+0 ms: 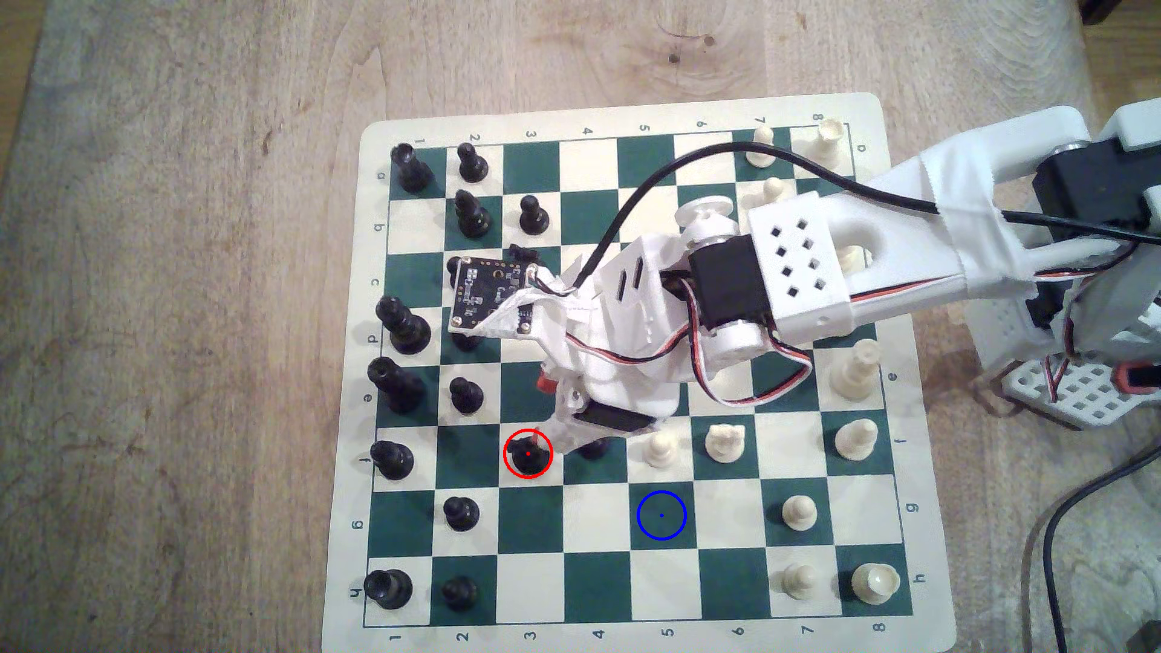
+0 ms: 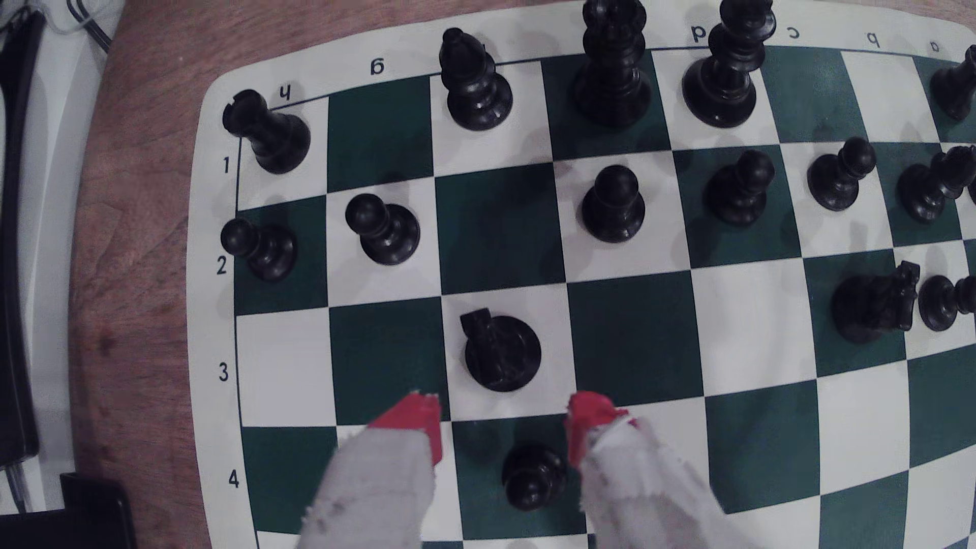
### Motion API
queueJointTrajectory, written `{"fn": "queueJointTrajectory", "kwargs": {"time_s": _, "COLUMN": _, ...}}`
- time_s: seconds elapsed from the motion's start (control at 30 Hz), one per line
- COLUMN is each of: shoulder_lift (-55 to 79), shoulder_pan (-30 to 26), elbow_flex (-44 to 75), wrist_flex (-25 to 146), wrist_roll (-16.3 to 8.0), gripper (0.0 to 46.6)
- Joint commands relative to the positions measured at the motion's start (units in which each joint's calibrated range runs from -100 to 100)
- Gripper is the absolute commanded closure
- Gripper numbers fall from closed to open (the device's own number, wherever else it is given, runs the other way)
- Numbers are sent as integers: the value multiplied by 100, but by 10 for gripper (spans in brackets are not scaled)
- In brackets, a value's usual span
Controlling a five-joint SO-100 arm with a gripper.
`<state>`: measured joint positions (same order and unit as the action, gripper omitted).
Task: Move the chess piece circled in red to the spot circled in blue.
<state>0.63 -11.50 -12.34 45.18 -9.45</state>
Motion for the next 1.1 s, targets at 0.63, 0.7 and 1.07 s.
{"fn": "queueJointTrajectory", "kwargs": {"time_s": 0.63, "shoulder_lift": 973, "shoulder_pan": -121, "elbow_flex": 1288, "wrist_flex": -284, "wrist_roll": 308, "gripper": 321}}
{"fn": "queueJointTrajectory", "kwargs": {"time_s": 0.7, "shoulder_lift": 1041, "shoulder_pan": -105, "elbow_flex": 1342, "wrist_flex": -284, "wrist_roll": 337, "gripper": 321}}
{"fn": "queueJointTrajectory", "kwargs": {"time_s": 1.07, "shoulder_lift": 1304, "shoulder_pan": -19, "elbow_flex": 1261, "wrist_flex": -538, "wrist_roll": 347, "gripper": 329}}
